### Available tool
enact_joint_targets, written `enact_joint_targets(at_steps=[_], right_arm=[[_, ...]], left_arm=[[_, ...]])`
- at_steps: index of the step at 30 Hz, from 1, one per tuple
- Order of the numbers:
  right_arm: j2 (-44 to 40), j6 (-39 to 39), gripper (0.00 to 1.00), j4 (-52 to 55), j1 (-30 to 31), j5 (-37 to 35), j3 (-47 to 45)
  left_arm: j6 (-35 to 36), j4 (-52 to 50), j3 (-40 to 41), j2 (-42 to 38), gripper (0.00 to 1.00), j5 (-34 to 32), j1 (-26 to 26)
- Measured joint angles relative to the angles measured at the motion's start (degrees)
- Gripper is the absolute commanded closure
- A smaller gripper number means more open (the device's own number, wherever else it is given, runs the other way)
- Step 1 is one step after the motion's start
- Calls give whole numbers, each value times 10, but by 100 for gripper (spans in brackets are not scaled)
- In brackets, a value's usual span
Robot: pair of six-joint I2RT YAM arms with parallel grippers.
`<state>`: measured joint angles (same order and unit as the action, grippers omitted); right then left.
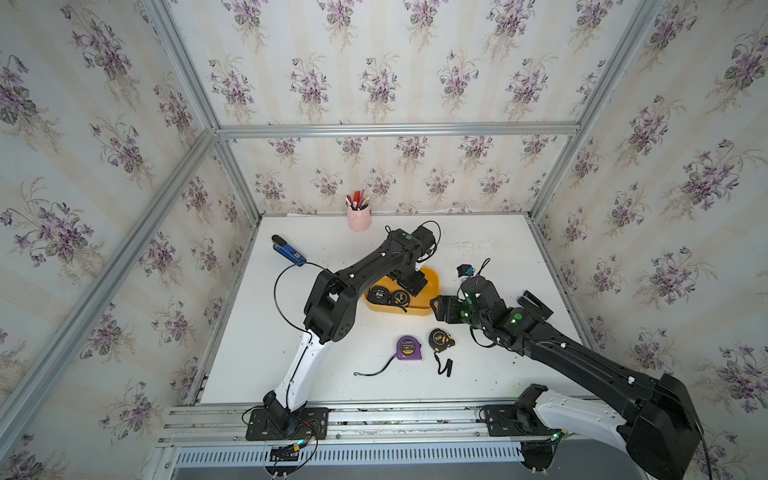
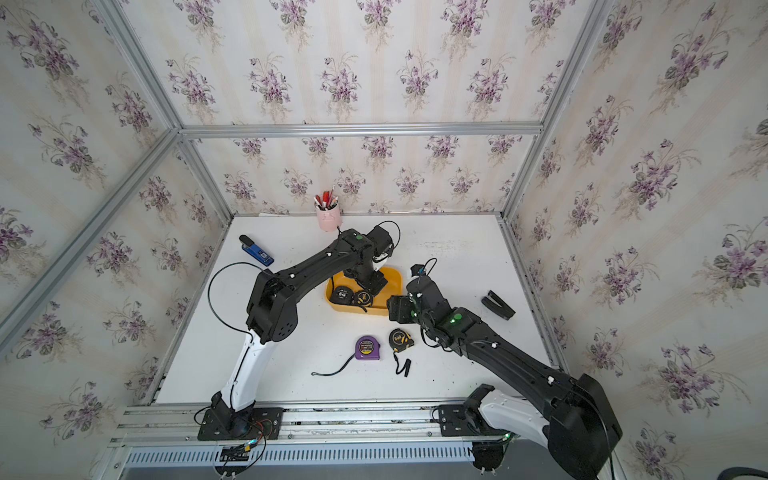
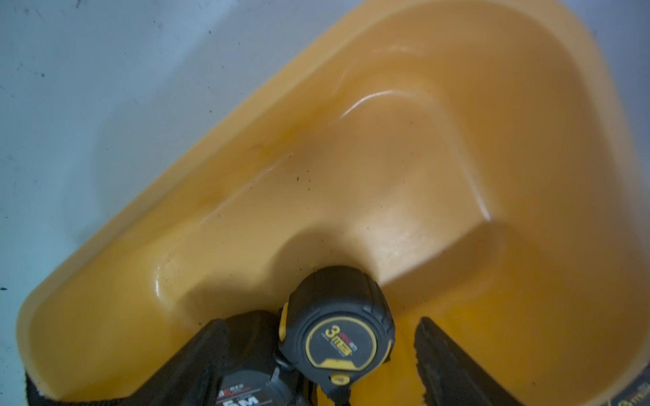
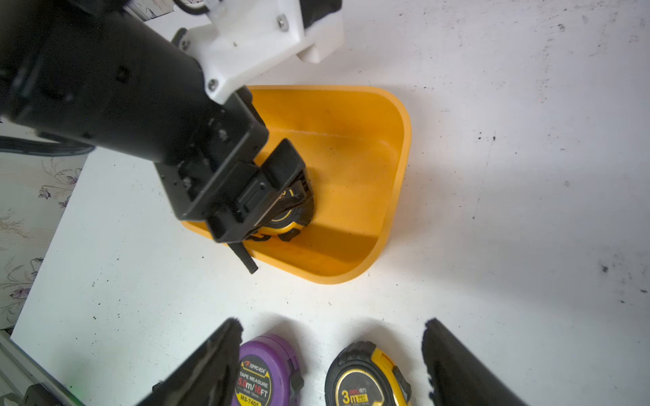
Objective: Take the tape measure out of the storage box
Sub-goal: Pick up the tape measure from the storage box.
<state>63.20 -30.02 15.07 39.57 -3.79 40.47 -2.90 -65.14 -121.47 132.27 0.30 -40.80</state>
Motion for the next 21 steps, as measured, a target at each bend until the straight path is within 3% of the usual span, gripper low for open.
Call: enact_joint_targets(at_steps=[21], right_arm=[[1,-2,17,-2,-1,0,-3]], left_arm=[[95,-56,0,10,7,-7,4]])
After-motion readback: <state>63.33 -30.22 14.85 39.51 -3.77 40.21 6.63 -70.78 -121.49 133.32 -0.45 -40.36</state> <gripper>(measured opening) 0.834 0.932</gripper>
